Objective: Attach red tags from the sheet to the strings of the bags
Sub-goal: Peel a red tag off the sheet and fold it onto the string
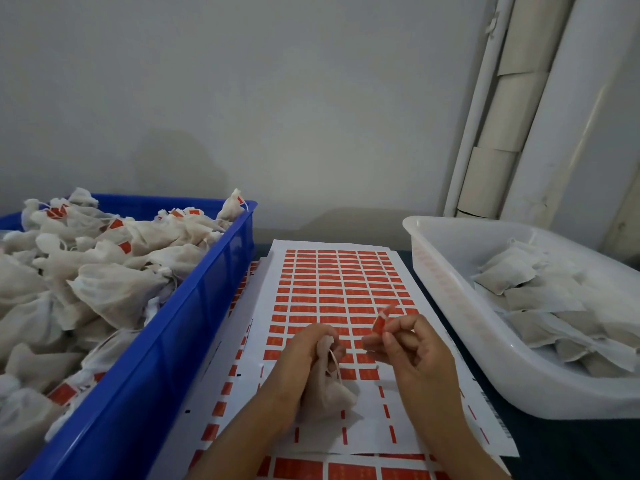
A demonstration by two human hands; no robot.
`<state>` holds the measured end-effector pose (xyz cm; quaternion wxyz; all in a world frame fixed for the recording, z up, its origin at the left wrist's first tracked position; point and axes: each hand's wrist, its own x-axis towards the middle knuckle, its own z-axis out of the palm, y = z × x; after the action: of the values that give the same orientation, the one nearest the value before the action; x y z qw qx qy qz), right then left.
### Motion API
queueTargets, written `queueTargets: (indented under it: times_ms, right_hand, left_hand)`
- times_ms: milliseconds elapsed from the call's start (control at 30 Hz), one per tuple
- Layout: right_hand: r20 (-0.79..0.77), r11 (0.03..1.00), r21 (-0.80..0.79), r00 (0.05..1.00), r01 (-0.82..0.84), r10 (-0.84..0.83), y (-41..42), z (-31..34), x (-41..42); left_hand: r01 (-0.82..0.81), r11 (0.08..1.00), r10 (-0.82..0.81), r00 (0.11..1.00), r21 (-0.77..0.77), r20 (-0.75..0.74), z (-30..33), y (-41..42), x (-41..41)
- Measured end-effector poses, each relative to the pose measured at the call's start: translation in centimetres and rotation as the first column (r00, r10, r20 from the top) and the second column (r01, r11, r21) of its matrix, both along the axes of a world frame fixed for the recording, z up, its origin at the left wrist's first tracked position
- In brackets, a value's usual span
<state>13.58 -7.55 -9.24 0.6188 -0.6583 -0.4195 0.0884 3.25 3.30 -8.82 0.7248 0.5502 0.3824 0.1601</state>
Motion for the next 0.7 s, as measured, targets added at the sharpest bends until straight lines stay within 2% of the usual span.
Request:
queueTargets:
  times_ms: [67, 133, 200, 300, 567, 700]
  right_hand:
    - [-0.003, 1.000, -0.007, 1.000, -0.001, 0.001, 0.0, -0.2, 0.0]
    - [0.000, 1.000, -0.008, 1.000, 0.000, 0.000, -0.1, -0.3, 0.0]
    - [0.007, 1.000, -0.012, 1.000, 0.001, -0.001, -0.1, -0.3, -0.1]
    - [0.002, 1.000, 0.001, 1.000, 0.002, -0.002, -0.1, -0.3, 0.0]
    - [-0.004, 0.999, 0.032, 1.000, -0.001, 0.001, -0.2, -0.2, 0.3]
    - [0.035, 0.999, -0.046, 0.999, -0.024, 0.025, 0.1, -0.6, 0.1]
  left_hand:
    - [-0.037, 0.994, 0.041, 0.999, 0.103, -0.030, -0.2, -0.3, 0.0]
    - [-0.128, 0.972, 0.121, 0.992, 0.199, 0.048, -0.1, -1.0, 0.0]
    - [-0.150, 0.955, 0.126, 0.986, 0.257, 0.108, -0.3, -1.6, -0.8]
    - [-0.147, 0.937, 0.120, 0.987, 0.316, 0.104, -0.5, -1.6, -0.6]
    - [-0.213, 0.933, 0.160, 0.967, 0.289, 0.197, -0.2, -1.4, -0.7]
    - [-0.238, 0.938, 0.176, 0.953, 0.251, 0.245, -0.1, -1.5, -0.7]
